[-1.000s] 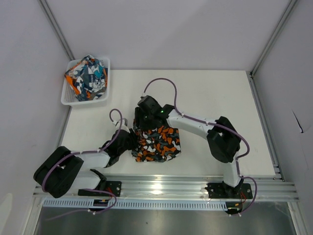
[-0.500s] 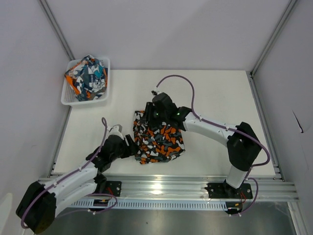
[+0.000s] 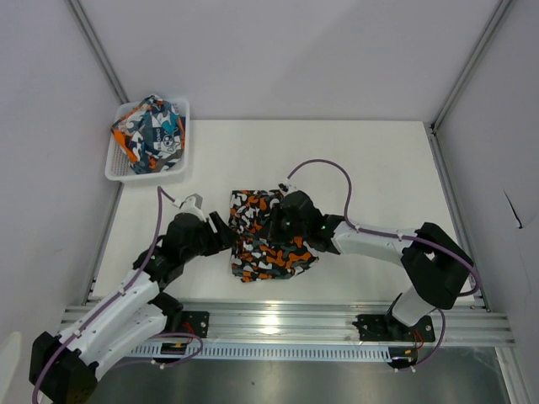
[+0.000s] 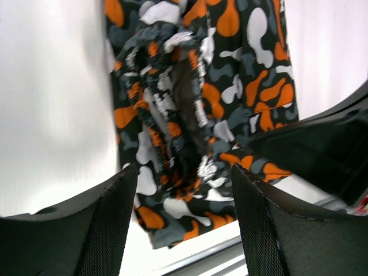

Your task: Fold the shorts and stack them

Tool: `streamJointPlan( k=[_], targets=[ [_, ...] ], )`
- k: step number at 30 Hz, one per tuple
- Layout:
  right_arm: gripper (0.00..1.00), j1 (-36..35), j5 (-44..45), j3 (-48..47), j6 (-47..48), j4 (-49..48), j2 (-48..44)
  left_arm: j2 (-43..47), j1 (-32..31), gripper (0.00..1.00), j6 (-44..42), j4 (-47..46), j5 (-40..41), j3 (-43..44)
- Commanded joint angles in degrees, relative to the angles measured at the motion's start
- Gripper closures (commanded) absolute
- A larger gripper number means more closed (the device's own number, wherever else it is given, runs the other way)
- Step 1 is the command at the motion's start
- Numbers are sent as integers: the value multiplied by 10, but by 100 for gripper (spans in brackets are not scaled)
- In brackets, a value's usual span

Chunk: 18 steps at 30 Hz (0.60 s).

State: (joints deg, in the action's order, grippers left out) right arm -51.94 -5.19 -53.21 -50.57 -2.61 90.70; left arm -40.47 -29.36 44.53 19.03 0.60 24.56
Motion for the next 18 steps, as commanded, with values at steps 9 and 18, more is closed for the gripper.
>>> streamJointPlan(
  k=[9,18],
  targets=[
    [100,-36,-43,-37,-13,-160,170,-137,7,43,-32,-93,-52,90],
    [100,-40,-54,-27,-14,-212,174,-214,15,75,-30,-159,-65,90]
  ],
)
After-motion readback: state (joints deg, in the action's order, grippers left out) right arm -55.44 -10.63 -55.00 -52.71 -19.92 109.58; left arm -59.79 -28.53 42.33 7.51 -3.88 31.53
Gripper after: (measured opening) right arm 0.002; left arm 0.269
